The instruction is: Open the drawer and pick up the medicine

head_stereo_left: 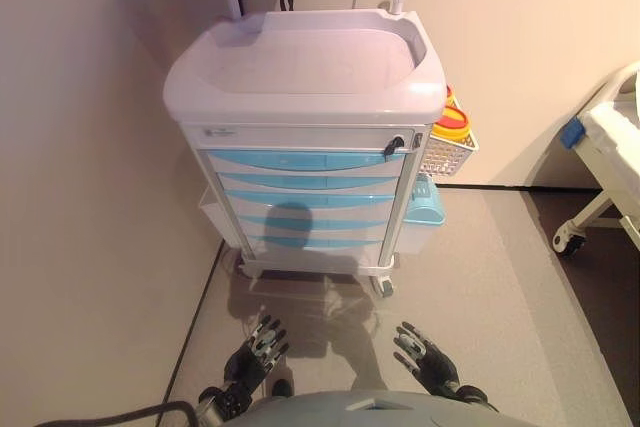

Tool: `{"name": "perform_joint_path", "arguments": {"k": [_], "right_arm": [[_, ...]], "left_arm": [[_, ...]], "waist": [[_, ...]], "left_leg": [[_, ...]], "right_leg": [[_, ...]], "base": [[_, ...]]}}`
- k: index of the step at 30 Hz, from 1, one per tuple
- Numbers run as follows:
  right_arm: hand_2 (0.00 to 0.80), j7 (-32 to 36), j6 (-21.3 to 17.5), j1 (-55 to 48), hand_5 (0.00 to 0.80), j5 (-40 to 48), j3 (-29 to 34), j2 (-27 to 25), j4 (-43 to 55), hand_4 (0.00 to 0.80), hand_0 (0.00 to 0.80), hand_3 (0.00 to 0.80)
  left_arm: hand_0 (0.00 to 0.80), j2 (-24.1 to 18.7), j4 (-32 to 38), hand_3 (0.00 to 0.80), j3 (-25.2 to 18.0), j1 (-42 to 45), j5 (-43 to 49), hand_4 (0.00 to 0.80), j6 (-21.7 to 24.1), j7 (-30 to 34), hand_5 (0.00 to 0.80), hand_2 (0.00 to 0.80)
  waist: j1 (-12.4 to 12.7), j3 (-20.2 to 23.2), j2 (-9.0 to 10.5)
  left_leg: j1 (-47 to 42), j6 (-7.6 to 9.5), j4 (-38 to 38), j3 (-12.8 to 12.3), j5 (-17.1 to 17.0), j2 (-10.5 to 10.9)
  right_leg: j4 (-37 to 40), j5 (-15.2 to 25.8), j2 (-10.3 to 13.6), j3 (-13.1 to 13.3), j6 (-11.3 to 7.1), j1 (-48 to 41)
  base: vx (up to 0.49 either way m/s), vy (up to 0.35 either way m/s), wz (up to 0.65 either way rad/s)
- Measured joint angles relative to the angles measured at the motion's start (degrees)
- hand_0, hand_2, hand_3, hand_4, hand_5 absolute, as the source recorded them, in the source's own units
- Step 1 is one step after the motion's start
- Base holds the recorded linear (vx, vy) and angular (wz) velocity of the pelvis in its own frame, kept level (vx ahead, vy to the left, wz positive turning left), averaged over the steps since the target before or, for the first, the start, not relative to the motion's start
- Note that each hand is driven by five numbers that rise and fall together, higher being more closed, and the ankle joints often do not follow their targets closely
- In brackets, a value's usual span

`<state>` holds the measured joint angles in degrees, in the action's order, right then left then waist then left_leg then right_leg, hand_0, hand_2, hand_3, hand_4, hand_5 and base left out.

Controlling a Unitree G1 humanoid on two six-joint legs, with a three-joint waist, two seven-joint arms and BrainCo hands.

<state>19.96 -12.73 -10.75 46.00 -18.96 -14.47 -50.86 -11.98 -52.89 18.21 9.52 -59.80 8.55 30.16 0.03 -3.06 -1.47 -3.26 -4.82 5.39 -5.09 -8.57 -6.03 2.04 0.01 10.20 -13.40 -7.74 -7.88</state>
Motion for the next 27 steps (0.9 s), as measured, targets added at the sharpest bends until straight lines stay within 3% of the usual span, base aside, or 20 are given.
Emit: {"name": "perform_joint_path", "arguments": {"k": [12, 27], "right_arm": [[0.000, -0.07, 0.00, 0.07, 0.000, -0.04, -0.01, 0.00, 0.00, 0.000, 0.000, 0.000], [0.000, -0.07, 0.00, 0.08, 0.000, 0.02, -0.01, 0.00, 0.00, 0.000, 0.000, 0.000]], "left_arm": [[0.000, 0.03, 0.00, 0.000, 0.01, 0.00, -0.01, 0.000, -0.49, 0.52, 0.000, 0.000], [0.000, 0.04, 0.31, 0.000, 0.01, -0.01, 0.26, 0.000, 6.88, -2.26, 0.000, 0.000]], "waist": [[0.00, 0.03, -0.05], [0.05, 0.01, 0.00]], "left_leg": [[0.00, 0.00, 0.00, 0.00, 0.00, 0.01], [0.04, 0.00, 0.00, 0.05, 0.00, 0.01]], "right_leg": [[0.00, 0.00, -0.01, 0.00, 0.00, 0.00], [0.01, 0.00, -0.02, -0.06, 0.00, -0.01]], "base": [[0.000, 0.000, 0.00], [0.000, 0.000, 0.00]]}}
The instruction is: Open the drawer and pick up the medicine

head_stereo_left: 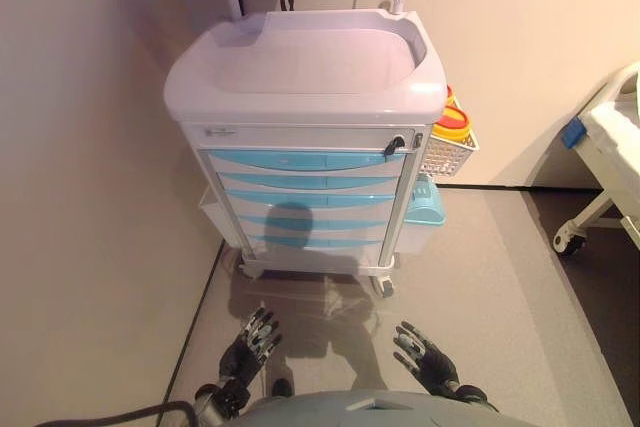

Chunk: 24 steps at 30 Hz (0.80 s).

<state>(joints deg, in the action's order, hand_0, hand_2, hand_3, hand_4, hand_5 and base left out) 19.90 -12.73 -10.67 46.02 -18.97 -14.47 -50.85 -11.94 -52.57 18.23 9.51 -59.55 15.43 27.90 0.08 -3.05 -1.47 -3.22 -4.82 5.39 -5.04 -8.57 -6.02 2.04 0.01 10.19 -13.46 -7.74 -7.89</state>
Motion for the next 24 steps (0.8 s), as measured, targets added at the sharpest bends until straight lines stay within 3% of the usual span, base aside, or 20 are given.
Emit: {"name": "perform_joint_path", "arguments": {"k": [6, 13, 24], "right_arm": [[0.000, 0.00, 0.00, 0.00, 0.000, 0.00, 0.00, 0.00, 0.00, 0.000, 0.000, 0.000], [0.000, 0.00, 0.06, -0.08, 0.000, -0.01, 0.01, -0.02, 0.00, 0.000, 0.000, 0.000], [0.000, 0.07, -0.05, -0.05, 0.000, 0.00, 0.59, -0.37, -0.59, 0.000, 0.000, 0.000]], "left_arm": [[0.000, 0.01, 0.00, 0.000, 0.01, 0.04, -0.12, 0.000, -0.43, 0.50, 0.000, 0.000], [0.000, 0.03, 0.01, 0.000, -0.01, 0.46, -2.63, 0.000, -5.19, 3.52, 0.000, 0.000], [0.000, 0.15, -0.13, 0.000, -0.17, 1.10, -4.79, 0.000, -8.64, 4.01, 0.000, 0.000]], "waist": [[0.01, -0.01, 0.01], [-0.02, -0.35, -0.13], [-0.15, -3.58, -1.18]], "left_leg": [[0.01, 0.00, 0.00, 0.01, 0.00, 0.00], [0.03, 0.00, 0.00, 0.00, 0.00, 0.01], [1.55, 0.10, -0.22, -0.15, -0.07, 0.15]], "right_leg": [[0.00, 0.00, 0.01, -0.02, 0.00, -0.01], [-0.03, -0.01, 0.05, -0.01, -0.01, 0.01], [-0.34, -0.01, 0.17, 0.08, -0.04, 1.66]], "base": [[0.000, 0.000, 0.00], [0.027, 0.016, 0.00], [0.015, 0.039, 0.00]]}}
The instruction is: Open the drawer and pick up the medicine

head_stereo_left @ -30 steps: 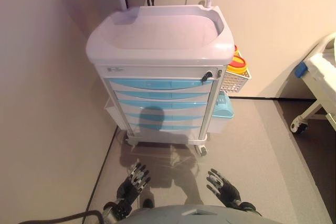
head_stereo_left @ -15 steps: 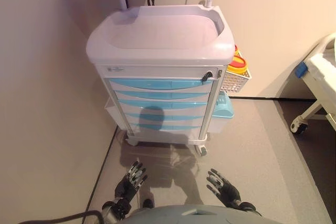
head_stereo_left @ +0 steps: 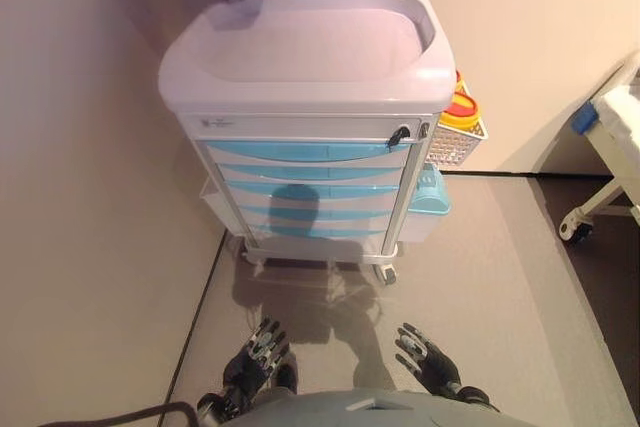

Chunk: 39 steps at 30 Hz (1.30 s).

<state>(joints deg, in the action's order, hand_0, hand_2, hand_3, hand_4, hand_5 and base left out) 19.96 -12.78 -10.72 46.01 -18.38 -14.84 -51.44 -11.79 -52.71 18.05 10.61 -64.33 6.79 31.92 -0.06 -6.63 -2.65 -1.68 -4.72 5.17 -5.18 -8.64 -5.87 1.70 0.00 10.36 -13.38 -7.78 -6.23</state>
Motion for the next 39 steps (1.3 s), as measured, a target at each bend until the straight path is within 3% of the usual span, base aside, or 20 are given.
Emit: {"name": "perform_joint_path", "arguments": {"k": [9, 18, 22, 32, 35, 39], "right_arm": [[0.000, 0.19, -1.46, 2.65, 0.000, -0.04, 1.17, -0.94, -0.37, 0.000, 0.000, 0.000], [0.000, -0.23, -2.77, 8.55, 0.000, -0.37, 1.15, -0.70, 1.33, 0.000, 0.000, 0.000], [0.000, -1.38, -2.91, 11.11, 0.000, -0.35, 1.12, -0.95, 3.31, 0.000, 0.000, 0.000], [0.000, -2.30, -2.18, 13.91, 0.000, 0.36, -1.64, -1.10, 7.21, 0.000, 0.000, 0.000], [0.000, -2.36, -1.72, 15.31, 0.000, 0.73, -2.97, -1.12, 8.13, 0.000, 0.000, 0.000], [0.000, -3.22, -0.92, 15.84, 0.000, 2.29, -3.93, -1.62, 9.49, 0.000, 0.000, 0.000]], "left_arm": [[0.000, 0.30, -0.08, 0.000, -0.68, -5.53, -6.75, 0.000, -1.75, 2.09, 0.000, 0.000], [0.000, 0.21, 0.00, 0.000, -2.30, -14.69, -10.67, 0.000, -1.66, 3.44, 0.000, 0.000], [0.000, 0.47, 0.16, 0.000, -2.33, -19.00, -13.28, 0.000, -1.55, 3.65, 0.000, 0.000], [0.000, 0.93, 0.22, 0.000, -2.60, -27.29, -24.17, 0.000, -2.87, 5.77, 0.000, 0.000], [0.000, 0.84, 0.29, 0.000, -2.64, -29.49, -26.83, 0.000, -2.81, 6.27, 0.000, 0.000], [0.000, 1.12, 2.07, 0.000, -2.78, -31.08, -30.38, 0.000, -2.63, 7.41, 0.000, 0.000]], "waist": [[-0.15, -7.16, -0.15], [-0.34, -16.23, 3.59], [-0.71, -19.73, 3.93], [-2.05, -21.73, 5.73], [-2.74, -22.99, 6.43], [-3.42, -23.18, 6.56]], "left_leg": [[5.63, 0.95, -4.85, -0.42, 0.95, 1.04], [17.25, 1.51, -18.56, -0.45, 5.80, 0.69], [22.45, 2.25, -23.92, -0.33, 7.24, 0.66], [30.28, 3.13, -31.63, 0.68, 9.08, 0.77], [31.68, 3.14, -32.76, 1.78, 9.00, 0.82], [32.90, 3.13, -33.08, 2.43, 9.00, 0.85]], "right_leg": [[-5.53, -0.83, 1.06, 1.44, -0.39, 6.17], [-18.19, -4.60, 2.35, 4.65, 0.28, 18.08], [-22.26, -5.35, 2.87, 5.67, 0.00, 22.75], [-29.07, -6.77, 2.53, 8.81, -0.42, 30.13], [-31.06, -7.58, 0.93, 11.24, -0.10, 31.76], [-31.88, -7.65, 0.54, 11.38, -0.05, 33.13]], "base": [[-0.041, 0.040, -0.02], [-0.086, 0.013, -0.06], [-0.063, 0.033, -0.02], [0.002, 0.019, 0.00], [0.004, 0.006, 0.07], [0.000, 0.000, 0.00]]}}
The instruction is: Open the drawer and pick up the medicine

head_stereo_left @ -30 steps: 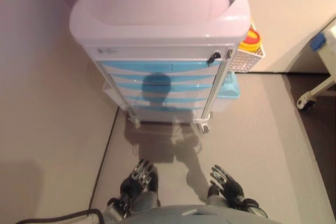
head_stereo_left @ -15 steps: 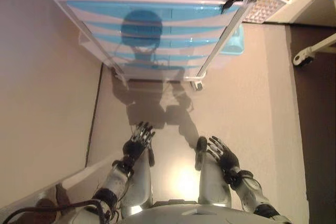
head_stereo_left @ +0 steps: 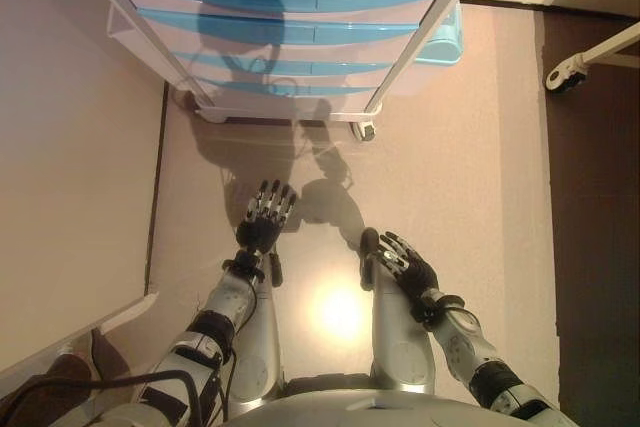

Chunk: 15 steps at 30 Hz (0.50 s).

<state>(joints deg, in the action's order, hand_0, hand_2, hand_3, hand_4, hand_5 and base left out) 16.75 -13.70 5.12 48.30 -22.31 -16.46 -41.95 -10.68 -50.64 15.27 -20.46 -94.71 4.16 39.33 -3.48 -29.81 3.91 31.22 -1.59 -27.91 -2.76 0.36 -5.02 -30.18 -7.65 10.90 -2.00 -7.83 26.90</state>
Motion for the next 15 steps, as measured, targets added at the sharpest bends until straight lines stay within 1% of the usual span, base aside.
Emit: {"name": "perform_joint_path", "arguments": {"k": [4, 7, 9, 12, 15], "right_arm": [[0.000, -0.48, 0.91, 0.18, 0.000, 0.15, -0.45, -0.68, 1.17, 0.000, 0.000, 0.000], [0.000, -1.55, 1.58, 0.21, 0.000, 0.78, -0.95, -0.92, 2.66, 0.000, 0.000, 0.000], [0.000, -1.60, 1.92, 0.22, 0.000, 1.76, -1.07, -1.02, 2.90, 0.000, 0.000, 0.000], [0.000, -1.62, 2.44, 0.34, 0.000, 2.35, -1.08, -1.41, 3.13, 0.000, 0.000, 0.000], [0.000, -2.00, 3.54, 0.39, 0.000, 2.39, -1.21, -2.30, 4.56, 0.000, 0.000, 0.000]], "left_arm": [[0.000, 0.11, 2.85, 0.000, -0.74, -2.28, -2.43, 0.000, -0.19, 0.94, 0.000, 0.000], [0.000, -0.33, 3.14, 0.000, -2.29, -4.92, -4.56, 0.000, -0.38, 0.62, 0.000, 0.000], [0.000, -1.16, 3.14, 0.000, -2.82, -6.43, -6.34, 0.000, -1.16, 0.14, 0.000, 0.000], [0.000, -2.09, 3.14, 0.000, -4.39, -8.58, -8.27, 0.000, -1.67, -1.88, 0.000, 0.000], [0.000, -3.57, 3.16, 0.000, -5.06, -11.46, -9.97, 0.000, -1.70, -3.66, 0.000, 0.000]], "waist": [[-0.02, -0.04, 0.07], [-0.36, -0.19, 0.29], [-0.69, -0.20, 0.33], [-0.98, -0.22, 0.36], [-1.54, -0.23, 0.40]], "left_leg": [[0.83, -0.04, -0.92, 0.19, 0.03, -0.04], [1.27, -0.58, -2.55, 0.19, 0.54, 0.00], [1.33, -0.65, -3.49, 0.40, 1.02, -0.01], [1.58, -0.74, -4.44, 0.68, 1.31, -0.05], [2.91, -0.77, -5.29, 1.27, 1.41, 0.01]], "right_leg": [[-1.14, -0.24, -0.18, 0.34, 0.31, 1.13], [-3.03, -0.92, -0.28, 1.14, 0.47, 1.86], [-3.87, -1.49, -0.29, 1.18, 0.30, 1.86], [-4.77, -1.79, -0.40, 1.32, 0.27, 2.10], [-5.36, -1.83, -0.90, 1.77, 0.26, 3.30]], "base": [[0.027, 0.010, -0.03], [0.079, 0.015, -0.06], [0.071, 0.010, 0.00], [0.064, 0.005, -0.02], [0.030, -0.002, -0.02]]}}
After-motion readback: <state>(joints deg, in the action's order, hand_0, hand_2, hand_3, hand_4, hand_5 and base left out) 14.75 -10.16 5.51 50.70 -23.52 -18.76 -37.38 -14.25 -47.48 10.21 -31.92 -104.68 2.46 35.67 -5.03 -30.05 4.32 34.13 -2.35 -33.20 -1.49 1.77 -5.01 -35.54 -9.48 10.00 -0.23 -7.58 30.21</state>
